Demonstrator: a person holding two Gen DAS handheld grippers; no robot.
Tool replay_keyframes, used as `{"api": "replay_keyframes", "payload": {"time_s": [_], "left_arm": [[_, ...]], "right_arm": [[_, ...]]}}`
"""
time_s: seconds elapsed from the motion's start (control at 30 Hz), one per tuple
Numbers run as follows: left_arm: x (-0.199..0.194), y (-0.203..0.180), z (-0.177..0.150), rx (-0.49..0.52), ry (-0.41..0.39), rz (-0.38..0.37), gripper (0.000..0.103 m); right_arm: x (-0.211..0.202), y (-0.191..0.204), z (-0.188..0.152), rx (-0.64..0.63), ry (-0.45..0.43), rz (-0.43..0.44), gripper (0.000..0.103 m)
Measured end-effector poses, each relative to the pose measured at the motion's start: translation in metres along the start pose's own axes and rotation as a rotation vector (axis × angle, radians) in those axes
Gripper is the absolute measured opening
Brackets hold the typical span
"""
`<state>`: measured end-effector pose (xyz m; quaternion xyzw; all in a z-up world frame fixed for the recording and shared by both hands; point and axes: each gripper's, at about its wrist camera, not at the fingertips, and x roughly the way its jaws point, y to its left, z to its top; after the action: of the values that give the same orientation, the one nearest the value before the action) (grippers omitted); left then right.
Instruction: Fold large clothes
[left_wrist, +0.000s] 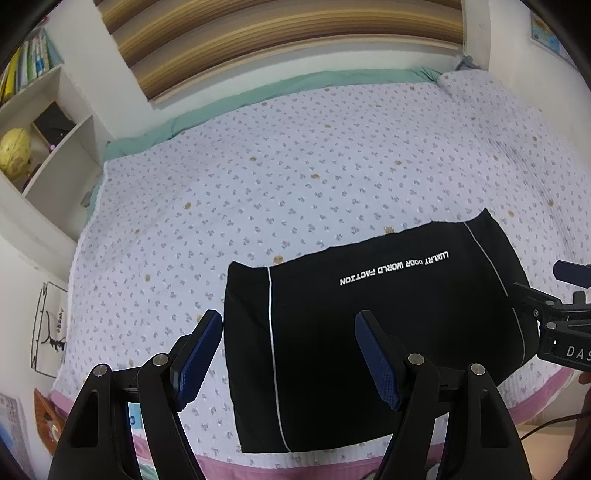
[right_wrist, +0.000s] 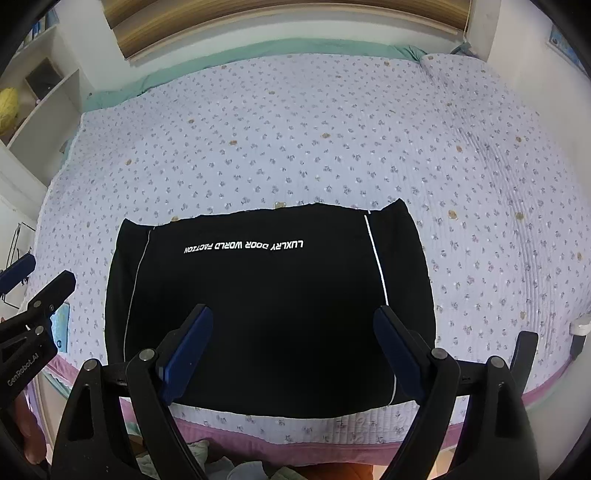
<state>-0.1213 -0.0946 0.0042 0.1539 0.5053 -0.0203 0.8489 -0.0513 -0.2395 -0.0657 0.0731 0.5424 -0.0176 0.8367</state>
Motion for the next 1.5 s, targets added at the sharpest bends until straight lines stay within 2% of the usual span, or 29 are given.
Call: {"api": "replay_keyframes", "payload": {"time_s": [0.47, 1.23, 1.4, 1.5], "left_arm": [[0.007, -0.017, -0.001, 0.045, 0.015, -0.020, 0.075], [0.016, -0.006, -0.007, 0.021, 0.044, -0.008, 0.075], [0.013, -0.003, -0.008, 0.005, 0.024, -0.030, 0.075], [0.009, -0.002, -0.008, 0.008, -0.020, 0.010, 0.075]], "right_arm": [[0.007, -0.015, -0.009, 0.029, 0.020, -0.020, 0.090], [0.020, -0.007, -0.011, 0.005, 0.055, -0.012, 0.090], [0.023, -0.007, -0.010, 0.006, 0.061, -0.010, 0.090], [0.023, -0.007, -0.011, 0.005, 0.059, -0.013, 0.090]]}}
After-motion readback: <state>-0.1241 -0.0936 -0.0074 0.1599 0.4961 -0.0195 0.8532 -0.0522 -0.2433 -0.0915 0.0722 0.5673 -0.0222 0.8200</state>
